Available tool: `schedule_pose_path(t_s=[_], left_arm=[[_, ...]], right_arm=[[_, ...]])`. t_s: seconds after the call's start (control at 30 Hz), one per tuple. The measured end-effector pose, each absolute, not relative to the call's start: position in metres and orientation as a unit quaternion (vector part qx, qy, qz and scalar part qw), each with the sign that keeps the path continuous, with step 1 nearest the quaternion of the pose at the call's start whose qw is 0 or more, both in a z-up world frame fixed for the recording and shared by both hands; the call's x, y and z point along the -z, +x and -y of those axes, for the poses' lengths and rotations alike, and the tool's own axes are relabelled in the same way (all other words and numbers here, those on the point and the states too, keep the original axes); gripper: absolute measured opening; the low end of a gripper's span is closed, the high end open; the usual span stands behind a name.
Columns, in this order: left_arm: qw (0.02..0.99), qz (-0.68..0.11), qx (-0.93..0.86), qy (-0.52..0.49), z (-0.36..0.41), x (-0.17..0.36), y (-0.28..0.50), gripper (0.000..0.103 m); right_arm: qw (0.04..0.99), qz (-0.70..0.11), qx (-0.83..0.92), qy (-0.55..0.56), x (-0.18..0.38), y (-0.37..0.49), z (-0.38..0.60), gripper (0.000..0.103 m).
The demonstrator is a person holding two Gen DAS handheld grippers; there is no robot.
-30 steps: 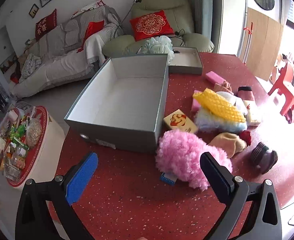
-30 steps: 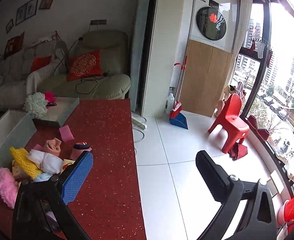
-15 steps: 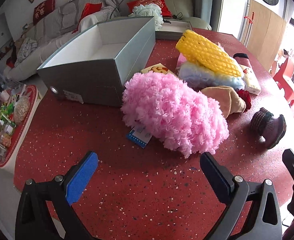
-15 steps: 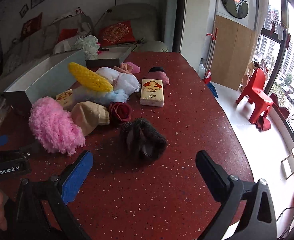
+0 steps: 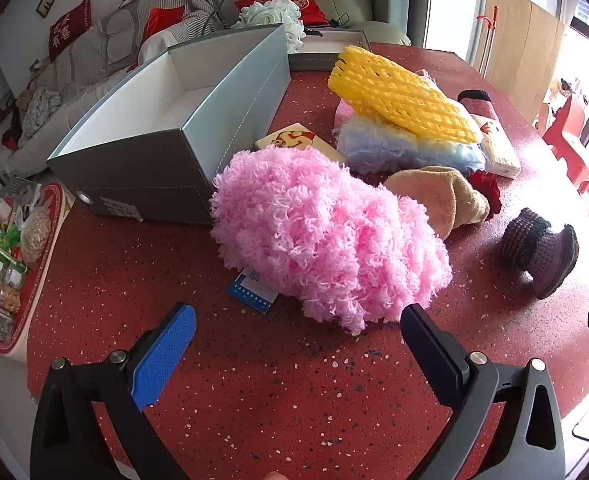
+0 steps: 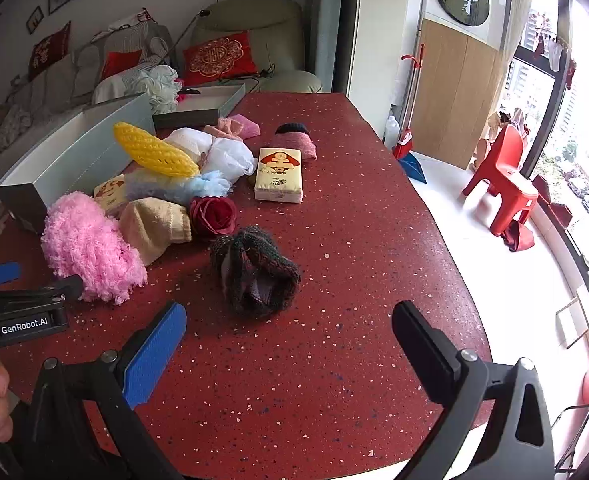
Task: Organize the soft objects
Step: 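Move the left tool toward the pink fluffy ball while the right tool approaches the striped sock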
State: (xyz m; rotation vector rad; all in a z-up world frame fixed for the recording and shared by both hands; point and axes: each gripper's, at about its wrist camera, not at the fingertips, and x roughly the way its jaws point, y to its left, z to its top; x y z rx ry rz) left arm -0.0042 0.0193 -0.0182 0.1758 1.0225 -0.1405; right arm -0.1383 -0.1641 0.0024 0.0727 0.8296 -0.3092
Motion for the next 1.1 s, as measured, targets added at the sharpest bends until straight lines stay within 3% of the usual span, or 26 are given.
schedule_pose_path(t_s=[0.6,1.1], left_arm=[[0.851,-0.518,0.056,0.071,-0.022,0.011,0.025,0.103],[0.858,-0.505,0.074,0.054,-0.033,0.008,0.033,0.103]], right_arm=[[0.909,-0.401,0.113,0.012,-0.033,-0.104,0.153,0.103],[0.896,-0.435,0.090,-0.001,-0.025,-0.085,0.136,0.103]])
